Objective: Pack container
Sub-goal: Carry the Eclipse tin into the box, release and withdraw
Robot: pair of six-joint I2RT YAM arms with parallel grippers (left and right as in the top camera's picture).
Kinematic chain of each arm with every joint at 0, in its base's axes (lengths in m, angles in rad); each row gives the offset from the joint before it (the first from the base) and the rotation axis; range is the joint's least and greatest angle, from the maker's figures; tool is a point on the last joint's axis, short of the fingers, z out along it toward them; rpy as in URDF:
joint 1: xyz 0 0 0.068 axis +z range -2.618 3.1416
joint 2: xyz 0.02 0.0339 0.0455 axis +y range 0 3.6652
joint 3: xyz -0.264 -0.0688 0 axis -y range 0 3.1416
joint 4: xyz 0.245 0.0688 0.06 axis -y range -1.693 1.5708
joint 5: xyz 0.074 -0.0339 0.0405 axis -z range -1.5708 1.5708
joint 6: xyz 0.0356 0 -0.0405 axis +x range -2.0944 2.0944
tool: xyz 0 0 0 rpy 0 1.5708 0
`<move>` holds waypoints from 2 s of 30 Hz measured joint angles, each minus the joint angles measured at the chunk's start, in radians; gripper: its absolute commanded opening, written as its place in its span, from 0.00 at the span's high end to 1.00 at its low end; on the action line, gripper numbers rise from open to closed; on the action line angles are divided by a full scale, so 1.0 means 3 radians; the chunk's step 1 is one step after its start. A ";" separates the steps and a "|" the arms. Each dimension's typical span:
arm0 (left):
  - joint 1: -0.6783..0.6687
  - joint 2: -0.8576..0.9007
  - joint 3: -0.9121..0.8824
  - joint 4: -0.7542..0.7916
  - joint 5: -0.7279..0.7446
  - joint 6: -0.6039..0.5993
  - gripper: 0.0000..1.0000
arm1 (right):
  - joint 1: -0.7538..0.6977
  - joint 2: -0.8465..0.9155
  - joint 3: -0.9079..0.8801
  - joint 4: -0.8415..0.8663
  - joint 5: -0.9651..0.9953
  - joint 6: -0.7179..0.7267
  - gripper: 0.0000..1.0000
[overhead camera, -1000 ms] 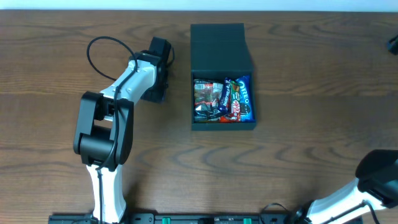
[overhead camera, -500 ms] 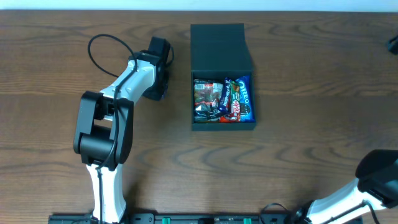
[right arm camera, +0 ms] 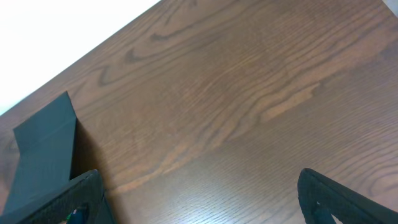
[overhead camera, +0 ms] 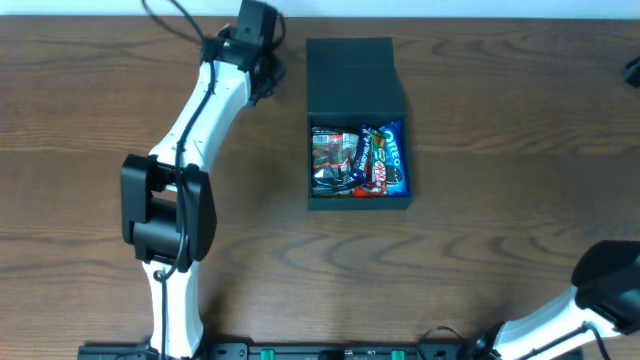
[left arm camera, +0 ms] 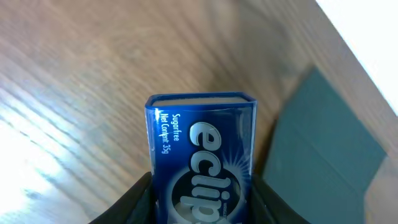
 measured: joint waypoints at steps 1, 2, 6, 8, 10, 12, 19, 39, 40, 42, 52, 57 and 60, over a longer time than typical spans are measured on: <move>-0.0057 0.0000 0.0067 -0.0067 -0.0001 0.0141 0.94 | 0.0000 0.0000 0.0000 0.0003 -0.0001 0.0000 0.01; -0.0126 0.0000 0.0141 -0.0156 -0.0013 0.0281 0.94 | 0.0000 0.0000 0.0000 0.0000 0.0000 0.0000 0.01; -0.0530 0.0000 0.0355 -0.0486 -0.0090 0.0888 0.94 | 0.0000 0.0000 0.0000 0.0001 0.0000 0.0000 0.01; -0.0778 0.0000 0.0392 -0.0643 -0.0103 0.1233 0.94 | 0.0000 0.0000 0.0000 0.0000 0.0000 0.0000 0.01; -0.1010 -0.0001 0.0395 -0.0828 -0.0125 0.1560 0.94 | 0.0000 0.0000 0.0000 0.0001 0.0000 0.0000 0.01; -0.1198 0.0000 0.0395 -0.0971 -0.0201 0.1809 0.94 | 0.0000 0.0000 0.0000 0.0001 0.0000 0.0000 0.01; -0.1333 -0.0001 0.0292 -0.1171 -0.0343 0.2143 0.94 | 0.0000 0.0000 0.0000 0.0001 0.0000 0.0000 0.01; -0.1331 -0.0001 -0.0205 -0.1078 0.0120 0.1731 0.20 | 0.0000 0.0000 0.0000 0.0001 0.0000 0.0000 0.01; -0.1331 -0.0001 -0.0203 -0.1066 0.0140 0.1722 0.20 | 0.0000 0.0000 0.0000 0.0001 0.0000 0.0000 0.01; -0.1324 -0.0001 -0.0201 -0.1066 0.0181 0.1706 0.21 | 0.0000 0.0000 0.0000 0.0001 0.0000 0.0000 0.01; -0.1017 -0.0042 0.0562 -0.0921 0.0282 0.1686 0.37 | 0.0095 0.0056 -0.0003 0.0019 -0.0095 0.0001 0.01; -0.0459 -0.0095 0.0613 -0.0605 0.0284 0.1581 0.94 | 0.0355 0.0318 -0.0006 0.0055 -0.0290 -0.0005 0.21; -0.0165 -0.0094 0.0603 -0.0298 0.0271 0.1527 0.94 | 0.0573 0.0537 -0.0015 0.0142 -0.0415 -0.0013 0.71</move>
